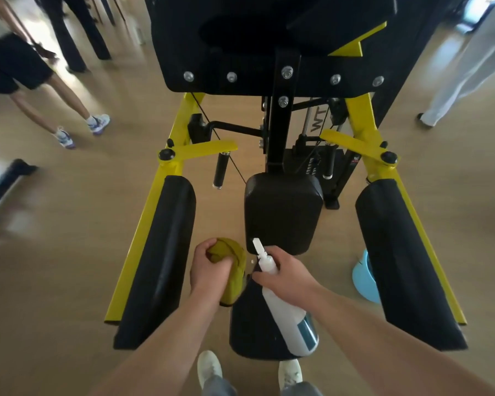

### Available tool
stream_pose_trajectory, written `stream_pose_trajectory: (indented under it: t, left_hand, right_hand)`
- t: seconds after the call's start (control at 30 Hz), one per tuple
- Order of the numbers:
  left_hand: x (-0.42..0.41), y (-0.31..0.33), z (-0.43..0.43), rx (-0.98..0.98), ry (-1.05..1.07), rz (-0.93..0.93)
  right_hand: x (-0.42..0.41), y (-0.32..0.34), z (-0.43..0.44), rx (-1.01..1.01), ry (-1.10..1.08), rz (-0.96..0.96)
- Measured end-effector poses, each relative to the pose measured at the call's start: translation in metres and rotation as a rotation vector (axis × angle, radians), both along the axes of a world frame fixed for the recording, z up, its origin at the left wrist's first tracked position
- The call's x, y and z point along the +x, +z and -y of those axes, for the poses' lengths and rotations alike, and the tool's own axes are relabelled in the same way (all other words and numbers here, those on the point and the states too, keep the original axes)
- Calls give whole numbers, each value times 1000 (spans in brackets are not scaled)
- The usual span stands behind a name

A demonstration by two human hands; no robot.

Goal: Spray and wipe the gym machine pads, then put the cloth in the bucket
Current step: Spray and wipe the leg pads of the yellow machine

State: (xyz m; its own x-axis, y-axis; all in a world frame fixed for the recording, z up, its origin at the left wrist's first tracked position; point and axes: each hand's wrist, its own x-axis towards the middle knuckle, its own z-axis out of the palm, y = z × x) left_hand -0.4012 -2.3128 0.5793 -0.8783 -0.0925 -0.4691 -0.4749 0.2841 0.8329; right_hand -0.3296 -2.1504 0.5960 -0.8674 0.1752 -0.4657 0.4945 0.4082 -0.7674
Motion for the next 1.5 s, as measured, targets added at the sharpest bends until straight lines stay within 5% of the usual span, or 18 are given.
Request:
stream_pose_trajectory:
  t: [0.2,0.5,0.97,1.5]
  left_hand:
    - [1,-2,-4,21,18,12]
    - [5,-15,-17,57,-65,92]
    - [15,-26,-4,3,-8,53]
    - [20,-45,-11,77,-3,128]
  right_hand:
    - [11,-15,-7,76,-82,34]
    - [35,-24,-34,-70,-392,11]
    - [31,-47,-3,23,-2,1]
    - [43,-56,-38,24,-267,29]
